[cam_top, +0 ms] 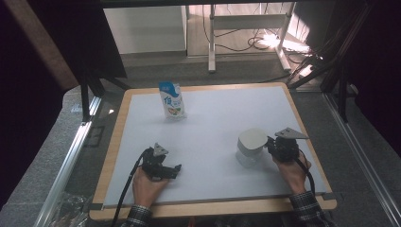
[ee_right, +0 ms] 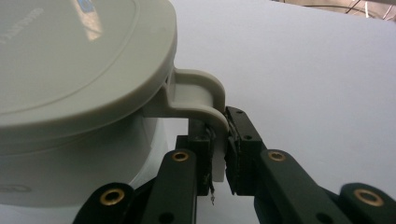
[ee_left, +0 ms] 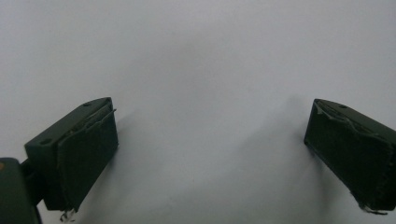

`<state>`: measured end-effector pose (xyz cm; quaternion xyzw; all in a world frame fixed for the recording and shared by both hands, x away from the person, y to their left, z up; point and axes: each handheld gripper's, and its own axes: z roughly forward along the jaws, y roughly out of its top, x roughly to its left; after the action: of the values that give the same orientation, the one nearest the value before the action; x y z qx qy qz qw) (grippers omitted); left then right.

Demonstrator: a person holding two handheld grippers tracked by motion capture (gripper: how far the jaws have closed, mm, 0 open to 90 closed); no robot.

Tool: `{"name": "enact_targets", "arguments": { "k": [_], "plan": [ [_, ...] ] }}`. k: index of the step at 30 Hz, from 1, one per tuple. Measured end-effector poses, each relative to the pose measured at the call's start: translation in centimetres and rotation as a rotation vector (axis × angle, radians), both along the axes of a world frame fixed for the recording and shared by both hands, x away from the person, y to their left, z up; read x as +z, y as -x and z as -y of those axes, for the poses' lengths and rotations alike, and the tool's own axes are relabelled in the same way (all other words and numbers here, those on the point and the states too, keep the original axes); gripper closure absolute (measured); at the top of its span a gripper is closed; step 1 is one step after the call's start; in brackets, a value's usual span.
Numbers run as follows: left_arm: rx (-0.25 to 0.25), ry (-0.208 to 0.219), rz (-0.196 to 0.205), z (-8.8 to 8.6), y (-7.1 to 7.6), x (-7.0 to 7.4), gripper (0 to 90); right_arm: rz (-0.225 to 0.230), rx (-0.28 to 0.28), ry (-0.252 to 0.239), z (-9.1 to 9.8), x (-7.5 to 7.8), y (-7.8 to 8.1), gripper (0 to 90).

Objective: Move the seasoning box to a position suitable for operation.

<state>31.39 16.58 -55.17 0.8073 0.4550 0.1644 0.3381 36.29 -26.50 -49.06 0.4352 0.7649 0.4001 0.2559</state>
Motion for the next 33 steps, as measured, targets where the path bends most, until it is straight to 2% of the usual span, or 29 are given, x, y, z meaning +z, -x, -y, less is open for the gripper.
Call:
{"name": "enact_targets", "arguments": {
  "k": [2, 10, 14, 16, 17, 21, 22, 24, 26, 30, 33],
  "plan": [
    [0.0, 0.0, 0.0, 0.0, 0.0, 0.0, 2.5, -0.008, -0.006, -0.028, -1.1, -0.2, -0.2, 81.5],
    [0.0, 0.0, 0.0, 0.0, 0.0, 0.0, 2.5, 0.013, 0.01, -0.035, -3.3, -0.5, -0.3, 80.4],
    [0.0, 0.0, 0.0, 0.0, 0.0, 0.0, 2.5, -0.036, 0.045, -0.053, -2.5, -0.2, -0.4, 77.7],
    [0.0, 0.0, 0.0, 0.0, 0.0, 0.0, 2.5, -0.05, 0.068, -0.078, -1.9, 0.3, -0.2, 72.3],
    [0.0, 0.0, 0.0, 0.0, 0.0, 0.0, 2.5, -0.065, 0.098, -0.071, -1.4, 1.0, 0.1, 67.9],
    [0.0, 0.0, 0.0, 0.0, 0.0, 0.0, 2.5, -0.086, 0.129, -0.062, -0.9, 1.9, 0.4, 67.6],
    [0.0, 0.0, 0.0, 0.0, 0.0, 0.0, 2.5, -0.074, 0.156, -0.09, -0.6, 2.7, 0.6, 69.1],
    [0.004, 0.004, 0.002, 0.0, 0.0, 0.0, 2.5, -0.07, 0.163, -0.103, -0.5, 3.2, 0.6, 70.3],
    [0.003, 0.004, 0.001, 0.0, 0.0, 0.0, 2.5, -0.049, 0.175, -0.119, -0.4, 4.4, 0.6, 76.9],
    [0.0, 0.003, 0.003, 0.0, 0.0, 0.0, 2.5, -0.05, 0.221, -0.115, -1.2, 5.9, -0.1, 89.4],
    [0.0, 0.003, 0.003, 0.0, 0.0, 0.0, 2.5, -0.053, 0.23, -0.107, -1.7, 6.1, -0.5, 89.6]
  ]
}}
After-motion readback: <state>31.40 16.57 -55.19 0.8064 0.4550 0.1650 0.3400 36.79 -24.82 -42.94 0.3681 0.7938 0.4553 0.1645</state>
